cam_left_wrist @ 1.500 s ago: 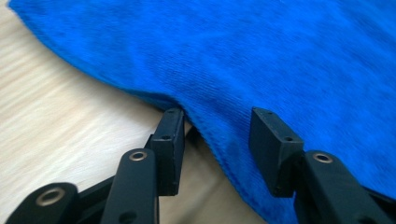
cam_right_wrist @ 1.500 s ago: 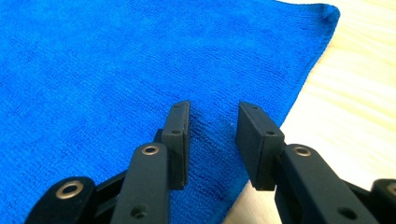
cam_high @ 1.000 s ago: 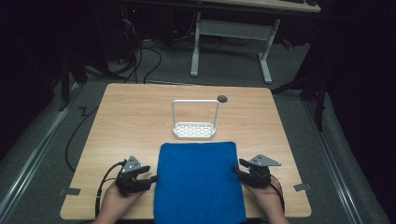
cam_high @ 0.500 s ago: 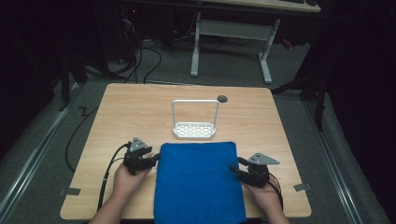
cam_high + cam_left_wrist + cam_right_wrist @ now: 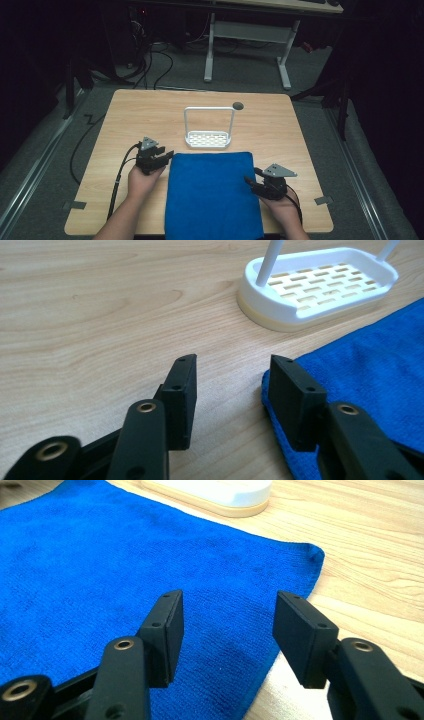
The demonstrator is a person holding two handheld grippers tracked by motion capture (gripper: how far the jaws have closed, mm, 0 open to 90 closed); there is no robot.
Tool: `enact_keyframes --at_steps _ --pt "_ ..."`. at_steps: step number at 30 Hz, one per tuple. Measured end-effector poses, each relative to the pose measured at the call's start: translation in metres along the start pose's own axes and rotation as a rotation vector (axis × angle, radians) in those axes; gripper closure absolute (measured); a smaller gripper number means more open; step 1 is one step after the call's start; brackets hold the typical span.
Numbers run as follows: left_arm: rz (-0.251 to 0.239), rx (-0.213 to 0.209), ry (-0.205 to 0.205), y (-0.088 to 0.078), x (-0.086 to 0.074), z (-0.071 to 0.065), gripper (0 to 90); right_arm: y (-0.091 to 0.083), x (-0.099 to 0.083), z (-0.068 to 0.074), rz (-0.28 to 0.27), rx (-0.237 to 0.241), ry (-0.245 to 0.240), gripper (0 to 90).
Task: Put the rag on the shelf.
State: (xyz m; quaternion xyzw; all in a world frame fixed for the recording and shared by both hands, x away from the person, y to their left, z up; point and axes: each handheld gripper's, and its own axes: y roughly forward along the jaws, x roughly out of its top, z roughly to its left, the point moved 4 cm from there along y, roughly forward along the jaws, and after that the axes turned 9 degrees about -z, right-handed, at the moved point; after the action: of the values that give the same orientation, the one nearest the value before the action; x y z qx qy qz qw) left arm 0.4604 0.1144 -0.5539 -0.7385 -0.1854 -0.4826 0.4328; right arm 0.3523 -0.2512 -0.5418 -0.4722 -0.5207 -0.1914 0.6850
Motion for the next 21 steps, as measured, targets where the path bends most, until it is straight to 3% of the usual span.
enact_keyframes --at_steps 2,4,8,11,13,16,19,21 --pt "0.009 0.002 0.022 0.004 0.001 -0.001 56.5 0.001 -0.001 0.0 0.005 -0.006 0.01 46.7" --pt "0.004 -0.022 -0.007 0.007 0.0 -0.001 57.2 0.002 -0.001 0.0 0.005 -0.006 0.012 46.7" --pt "-0.008 -0.052 -0.003 0.007 0.001 -0.005 57.4 0.004 -0.001 -0.001 0.006 -0.015 0.022 46.8" --pt "0.015 -0.05 0.029 0.01 -0.001 -0.01 58.6 0.008 0.002 -0.003 0.002 -0.035 0.017 48.5" --pt "0.03 -0.057 0.053 0.011 -0.002 -0.013 59.6 0.011 0.007 -0.006 -0.004 -0.049 0.029 50.1" --pt "0.055 -0.06 0.047 0.013 -0.003 -0.014 58.9 0.021 0.016 -0.015 0.002 -0.077 0.028 55.6" --pt "0.064 -0.06 0.084 0.013 -0.004 -0.018 61.2 0.037 0.022 -0.028 0.04 -0.104 0.054 56.3" --pt "0.064 -0.07 0.083 0.013 -0.004 -0.019 63.2 0.048 0.025 -0.036 0.058 -0.107 0.071 56.5"
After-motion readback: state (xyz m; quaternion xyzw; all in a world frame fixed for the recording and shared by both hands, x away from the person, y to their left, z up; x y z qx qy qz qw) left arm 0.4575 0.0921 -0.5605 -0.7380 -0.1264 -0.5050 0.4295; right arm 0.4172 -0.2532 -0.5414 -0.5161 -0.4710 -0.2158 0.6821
